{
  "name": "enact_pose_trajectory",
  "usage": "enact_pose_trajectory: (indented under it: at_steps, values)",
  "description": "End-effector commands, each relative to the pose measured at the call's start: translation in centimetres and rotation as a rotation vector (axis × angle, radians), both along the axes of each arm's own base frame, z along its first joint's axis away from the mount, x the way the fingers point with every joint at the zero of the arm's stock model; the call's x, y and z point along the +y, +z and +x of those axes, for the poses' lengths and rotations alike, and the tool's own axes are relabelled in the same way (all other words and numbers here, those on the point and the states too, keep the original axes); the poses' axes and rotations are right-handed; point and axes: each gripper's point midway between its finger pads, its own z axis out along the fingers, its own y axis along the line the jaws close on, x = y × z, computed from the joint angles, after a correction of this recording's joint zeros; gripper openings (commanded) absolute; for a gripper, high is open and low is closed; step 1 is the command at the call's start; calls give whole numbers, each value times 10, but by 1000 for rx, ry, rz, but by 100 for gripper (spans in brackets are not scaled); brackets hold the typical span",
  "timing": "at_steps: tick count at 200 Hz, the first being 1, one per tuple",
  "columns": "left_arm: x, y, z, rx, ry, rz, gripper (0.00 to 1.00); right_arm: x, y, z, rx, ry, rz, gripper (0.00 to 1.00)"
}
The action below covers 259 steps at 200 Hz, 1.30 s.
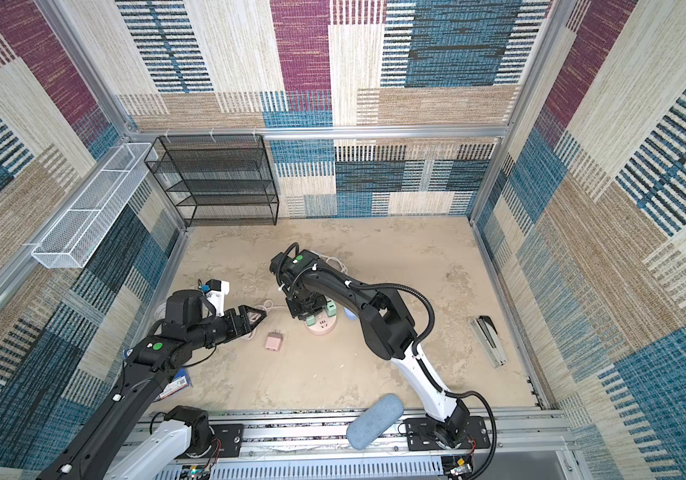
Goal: Insert the plug
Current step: 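Open the right gripper and lift it off the seated green adapter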
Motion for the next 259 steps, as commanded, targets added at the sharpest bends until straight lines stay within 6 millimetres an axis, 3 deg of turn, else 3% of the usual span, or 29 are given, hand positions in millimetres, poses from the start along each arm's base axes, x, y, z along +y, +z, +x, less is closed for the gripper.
enact_pose_trajectory:
  at_steps: [1,35,72,95,128,172,197,207,220,246,259]
  values:
    - [-2,5,2,-6,-1,-22,80,2,-3,26,-52,-51,25,9]
    - [-4,7,0,0,-10,-32,81,16,-2,33,-48,-61,65,28]
    - [-5,9,0,11,-16,-34,83,26,-1,39,-48,-74,94,43]
    - [-5,12,-1,6,-21,-30,85,27,18,43,-94,-85,117,48]
    - [4,15,-3,-8,19,13,100,19,36,41,-131,-98,108,57]
    - [14,18,0,9,67,58,100,16,64,24,-257,-33,99,70]
    - [26,20,5,15,126,113,100,12,86,16,-420,5,48,86]
    - [29,24,8,-9,143,124,100,11,92,13,-479,15,52,100]
    - [31,31,12,-44,160,118,99,10,104,10,-579,34,62,100]
    - [32,39,17,-87,185,96,99,-9,132,6,-768,-31,89,100]
    - [33,38,19,-82,200,97,100,-18,127,-2,-764,-39,123,100]
